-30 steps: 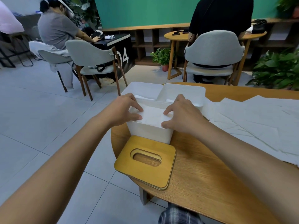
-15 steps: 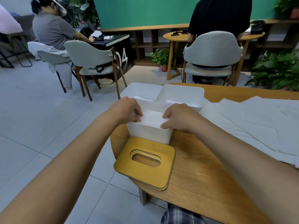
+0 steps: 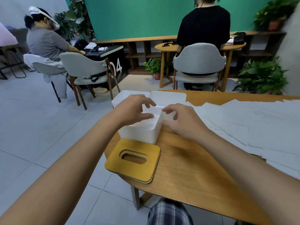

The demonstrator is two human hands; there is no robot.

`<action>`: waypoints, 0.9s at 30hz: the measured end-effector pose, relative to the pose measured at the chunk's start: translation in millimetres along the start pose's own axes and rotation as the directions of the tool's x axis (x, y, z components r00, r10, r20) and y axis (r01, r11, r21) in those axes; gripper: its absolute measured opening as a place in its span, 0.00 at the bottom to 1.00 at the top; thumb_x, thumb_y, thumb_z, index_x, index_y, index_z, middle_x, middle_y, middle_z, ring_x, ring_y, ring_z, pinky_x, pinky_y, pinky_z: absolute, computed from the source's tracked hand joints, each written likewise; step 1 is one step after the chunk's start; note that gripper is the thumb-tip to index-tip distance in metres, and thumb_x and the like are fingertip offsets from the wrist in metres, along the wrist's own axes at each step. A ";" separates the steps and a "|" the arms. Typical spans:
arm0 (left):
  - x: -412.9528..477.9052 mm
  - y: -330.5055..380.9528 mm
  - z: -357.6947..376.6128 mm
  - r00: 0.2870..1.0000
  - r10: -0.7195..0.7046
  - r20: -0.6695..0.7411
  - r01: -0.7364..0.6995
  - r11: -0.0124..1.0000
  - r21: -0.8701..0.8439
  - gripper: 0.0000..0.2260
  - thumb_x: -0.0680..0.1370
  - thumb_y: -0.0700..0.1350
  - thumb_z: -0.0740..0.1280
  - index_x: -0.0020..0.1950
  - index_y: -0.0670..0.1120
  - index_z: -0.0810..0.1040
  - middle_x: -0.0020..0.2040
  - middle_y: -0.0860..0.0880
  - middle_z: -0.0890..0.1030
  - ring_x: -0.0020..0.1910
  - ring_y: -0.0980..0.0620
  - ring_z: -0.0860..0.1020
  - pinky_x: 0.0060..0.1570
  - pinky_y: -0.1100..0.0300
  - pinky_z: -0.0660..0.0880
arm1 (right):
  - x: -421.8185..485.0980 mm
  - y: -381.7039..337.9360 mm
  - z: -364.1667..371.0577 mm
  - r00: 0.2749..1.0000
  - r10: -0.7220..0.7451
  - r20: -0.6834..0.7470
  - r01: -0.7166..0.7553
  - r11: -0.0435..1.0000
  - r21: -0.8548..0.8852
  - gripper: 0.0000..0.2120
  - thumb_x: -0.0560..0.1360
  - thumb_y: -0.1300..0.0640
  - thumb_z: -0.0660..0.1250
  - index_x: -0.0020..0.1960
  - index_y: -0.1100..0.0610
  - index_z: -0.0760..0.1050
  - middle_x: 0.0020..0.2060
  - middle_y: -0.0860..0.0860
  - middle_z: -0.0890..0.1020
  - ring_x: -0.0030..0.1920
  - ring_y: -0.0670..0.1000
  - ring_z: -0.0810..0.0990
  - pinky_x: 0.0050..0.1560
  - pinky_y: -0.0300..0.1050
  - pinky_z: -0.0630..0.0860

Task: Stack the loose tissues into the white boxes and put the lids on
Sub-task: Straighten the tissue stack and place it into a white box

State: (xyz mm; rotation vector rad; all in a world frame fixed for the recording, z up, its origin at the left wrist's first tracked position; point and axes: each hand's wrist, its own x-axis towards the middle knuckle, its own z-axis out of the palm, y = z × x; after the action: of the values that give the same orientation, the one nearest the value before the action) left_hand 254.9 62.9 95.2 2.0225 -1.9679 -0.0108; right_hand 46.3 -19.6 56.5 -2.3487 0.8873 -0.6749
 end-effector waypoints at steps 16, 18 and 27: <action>65.7 131.4 113.4 0.995 0.095 -0.003 -0.093 0.973 -0.212 0.19 0.81 0.51 0.73 0.71 0.52 0.79 0.66 0.52 0.81 0.61 0.56 0.77 0.62 0.57 0.78 | -75.8 130.4 -84.6 0.982 0.172 -0.082 -0.173 0.985 -0.012 0.19 0.76 0.50 0.75 0.67 0.47 0.80 0.61 0.42 0.81 0.59 0.44 0.78 0.57 0.40 0.74; 71.8 137.3 134.3 0.996 0.070 0.047 -0.058 0.974 -0.217 0.20 0.81 0.52 0.72 0.73 0.53 0.77 0.70 0.52 0.78 0.68 0.53 0.75 0.68 0.59 0.72 | -79.7 147.9 -86.9 0.981 0.178 -0.075 -0.181 0.983 -0.025 0.19 0.76 0.51 0.75 0.67 0.46 0.80 0.64 0.42 0.80 0.63 0.46 0.76 0.64 0.44 0.73; 91.7 152.8 193.1 0.997 -0.048 0.060 0.062 0.961 -0.270 0.25 0.81 0.56 0.70 0.78 0.52 0.72 0.79 0.52 0.69 0.78 0.52 0.66 0.73 0.57 0.63 | -88.4 201.7 -80.6 0.983 0.182 -0.021 -0.181 0.948 -0.262 0.28 0.81 0.44 0.69 0.79 0.45 0.68 0.82 0.43 0.62 0.82 0.46 0.56 0.77 0.41 0.52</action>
State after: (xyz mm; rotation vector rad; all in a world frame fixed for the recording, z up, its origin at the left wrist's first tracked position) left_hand 67.6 -69.3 -33.3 1.9128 -1.8251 -0.3319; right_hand -149.7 -110.6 -34.7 -2.4538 1.2404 -0.5034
